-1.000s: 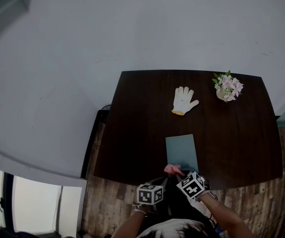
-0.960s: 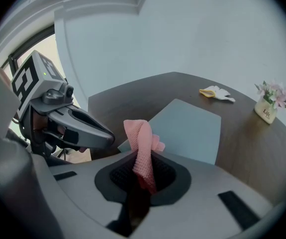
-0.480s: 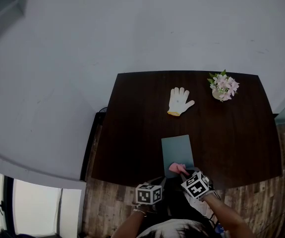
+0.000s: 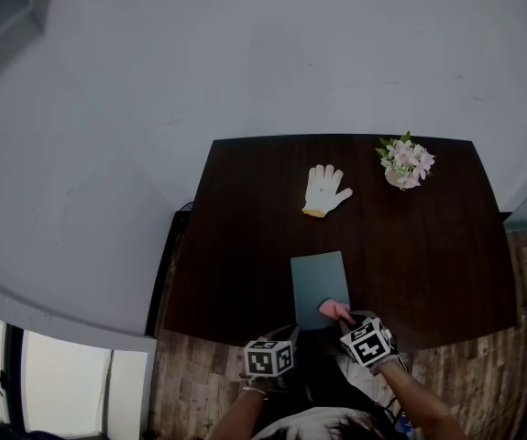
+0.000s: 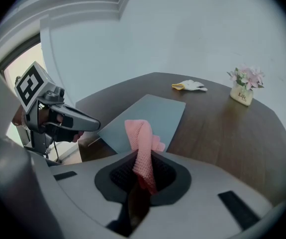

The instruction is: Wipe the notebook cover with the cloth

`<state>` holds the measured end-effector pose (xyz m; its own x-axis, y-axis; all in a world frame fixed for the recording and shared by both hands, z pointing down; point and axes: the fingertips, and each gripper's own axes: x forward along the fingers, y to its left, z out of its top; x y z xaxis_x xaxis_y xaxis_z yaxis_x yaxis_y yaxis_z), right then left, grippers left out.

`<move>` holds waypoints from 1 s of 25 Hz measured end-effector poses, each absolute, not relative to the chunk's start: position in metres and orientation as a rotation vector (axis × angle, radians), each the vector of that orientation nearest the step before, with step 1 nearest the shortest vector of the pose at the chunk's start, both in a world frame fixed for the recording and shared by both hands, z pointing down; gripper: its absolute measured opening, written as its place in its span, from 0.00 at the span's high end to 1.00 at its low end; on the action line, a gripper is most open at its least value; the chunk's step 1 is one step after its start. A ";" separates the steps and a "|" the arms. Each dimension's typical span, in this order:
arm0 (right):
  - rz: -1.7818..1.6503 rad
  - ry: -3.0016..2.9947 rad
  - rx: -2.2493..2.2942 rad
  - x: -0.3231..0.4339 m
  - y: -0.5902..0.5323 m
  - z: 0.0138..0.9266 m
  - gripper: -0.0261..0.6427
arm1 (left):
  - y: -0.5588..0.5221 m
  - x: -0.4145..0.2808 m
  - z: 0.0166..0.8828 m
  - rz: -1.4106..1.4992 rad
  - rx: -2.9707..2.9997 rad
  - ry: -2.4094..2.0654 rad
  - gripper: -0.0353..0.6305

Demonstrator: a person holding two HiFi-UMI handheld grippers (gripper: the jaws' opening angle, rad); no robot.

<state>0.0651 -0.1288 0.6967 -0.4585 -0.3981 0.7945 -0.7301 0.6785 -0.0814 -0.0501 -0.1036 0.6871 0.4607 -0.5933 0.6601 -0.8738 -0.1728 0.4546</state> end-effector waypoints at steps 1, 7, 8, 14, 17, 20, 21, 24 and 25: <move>0.551 -2.100 0.880 0.068 -0.129 0.696 0.89 | -0.105 -0.051 0.686 0.412 1.868 -1.248 0.92; 0.555 -2.097 0.945 0.090 -0.134 0.697 0.89 | -0.114 -0.058 0.678 0.369 1.852 -1.333 0.92; 0.568 -2.087 0.962 0.095 -0.134 0.695 0.89 | -0.115 -0.060 0.676 0.358 1.847 -1.351 0.92; 0.546 -2.114 1.091 0.116 -0.144 0.672 0.89 | -0.127 -0.068 0.652 0.315 1.875 -1.439 0.92; 0.531 -2.163 1.175 0.120 -0.154 0.651 0.89 | -0.136 -0.070 0.633 0.299 1.918 -1.486 0.92; 0.523 -2.210 1.233 0.120 -0.163 0.635 0.89 | -0.145 -0.071 0.618 0.279 1.955 -1.523 0.92; 0.520 -2.225 1.245 0.119 -0.165 0.630 0.89 | -0.148 -0.071 0.613 0.274 1.970 -1.531 0.92; 0.501 -2.260 1.268 0.114 -0.170 0.615 0.89 | -0.153 -0.070 0.597 0.258 2.019 -1.552 0.92; 0.498 -2.271 1.277 0.112 -0.171 0.611 0.89 | -0.155 -0.069 0.591 0.251 2.037 -1.558 0.92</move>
<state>0.1123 -0.1710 0.6109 -0.4463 -0.6878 0.5726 -0.8642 0.4974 -0.0761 -0.0691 -0.1548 0.5906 0.3084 -0.8293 0.4660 -0.9338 -0.1705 0.3145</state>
